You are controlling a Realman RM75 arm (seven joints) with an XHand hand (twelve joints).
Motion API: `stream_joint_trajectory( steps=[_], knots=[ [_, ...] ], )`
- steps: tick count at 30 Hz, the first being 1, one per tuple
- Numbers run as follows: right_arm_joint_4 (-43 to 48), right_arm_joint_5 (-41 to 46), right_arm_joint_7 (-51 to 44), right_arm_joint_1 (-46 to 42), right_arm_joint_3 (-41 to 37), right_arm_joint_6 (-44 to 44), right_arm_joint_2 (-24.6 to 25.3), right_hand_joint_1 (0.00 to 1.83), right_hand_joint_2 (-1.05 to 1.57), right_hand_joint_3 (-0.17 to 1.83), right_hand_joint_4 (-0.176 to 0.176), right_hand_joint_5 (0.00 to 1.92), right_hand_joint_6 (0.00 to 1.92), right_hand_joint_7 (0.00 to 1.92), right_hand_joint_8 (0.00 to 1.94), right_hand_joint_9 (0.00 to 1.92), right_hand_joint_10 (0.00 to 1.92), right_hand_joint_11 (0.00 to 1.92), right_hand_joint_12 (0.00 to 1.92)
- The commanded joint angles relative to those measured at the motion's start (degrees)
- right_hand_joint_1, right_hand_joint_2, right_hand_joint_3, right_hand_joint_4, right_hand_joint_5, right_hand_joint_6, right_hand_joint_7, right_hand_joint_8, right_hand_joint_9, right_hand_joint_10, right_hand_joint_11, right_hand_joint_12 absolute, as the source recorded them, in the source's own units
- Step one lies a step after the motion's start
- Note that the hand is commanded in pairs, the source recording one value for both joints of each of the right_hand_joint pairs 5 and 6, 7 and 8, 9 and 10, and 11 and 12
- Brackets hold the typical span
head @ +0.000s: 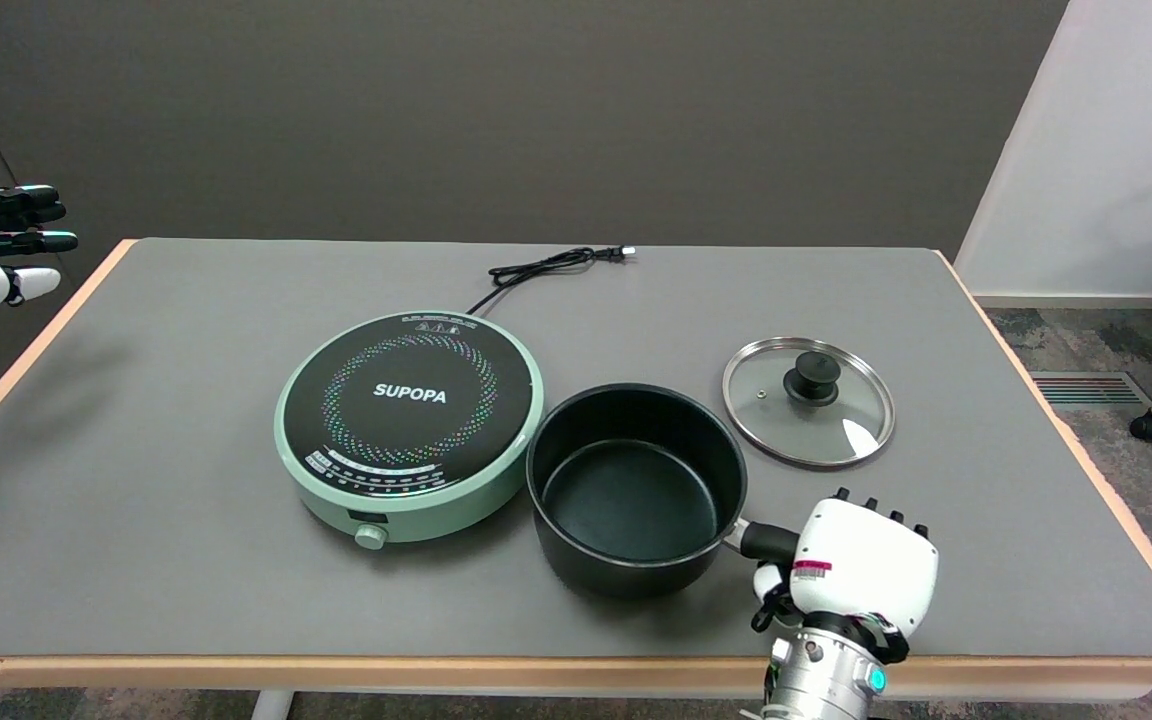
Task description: Pick up the soup pot.
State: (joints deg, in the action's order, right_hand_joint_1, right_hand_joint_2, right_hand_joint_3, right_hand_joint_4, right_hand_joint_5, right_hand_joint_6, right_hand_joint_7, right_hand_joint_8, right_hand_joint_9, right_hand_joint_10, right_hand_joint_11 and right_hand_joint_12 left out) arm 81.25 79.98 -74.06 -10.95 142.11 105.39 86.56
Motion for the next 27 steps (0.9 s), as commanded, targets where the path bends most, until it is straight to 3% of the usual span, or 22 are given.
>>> stream_joint_trajectory(
  steps=[1,4,7,11,20,27],
  knots=[
    [0.73,-1.07,1.25,0.28,0.1,-0.1,-0.71,0.95,0.56,0.98,-0.02,1.92,1.92,1.92,1.92,1.92,1.92,1.92,1.92],
    [0.26,-2.03,0.69,0.37,0.35,-0.03,-0.8,0.95,0.56,0.99,-0.022,1.92,1.92,1.92,1.92,1.92,1.92,1.92,1.92],
    [0.33,-2.2,0.76,0.37,0.42,-0.09,-0.79,0.95,0.99,0.8,-0.025,1.92,1.92,1.92,1.92,1.92,1.92,1.92,1.92],
    [0.64,-2.69,1.09,0.37,0.5,-0.1,-0.88,0.94,1.2,0.76,-0.034,1.92,1.92,1.92,1.92,1.92,1.92,1.92,1.92],
    [1.68,-7.46,0.85,1.63,-0.44,-3.75,-0.8,0.91,1.4,0.64,-0.045,1.92,1.92,1.92,1.92,1.92,1.92,1.92,1.92],
    [4.66,-12.06,1.17,3.15,-4.61,-12.35,-1.27,0.89,1.49,0.56,-0.039,1.92,1.92,1.92,1.92,1.92,1.92,1.92,1.92]
  ],
)
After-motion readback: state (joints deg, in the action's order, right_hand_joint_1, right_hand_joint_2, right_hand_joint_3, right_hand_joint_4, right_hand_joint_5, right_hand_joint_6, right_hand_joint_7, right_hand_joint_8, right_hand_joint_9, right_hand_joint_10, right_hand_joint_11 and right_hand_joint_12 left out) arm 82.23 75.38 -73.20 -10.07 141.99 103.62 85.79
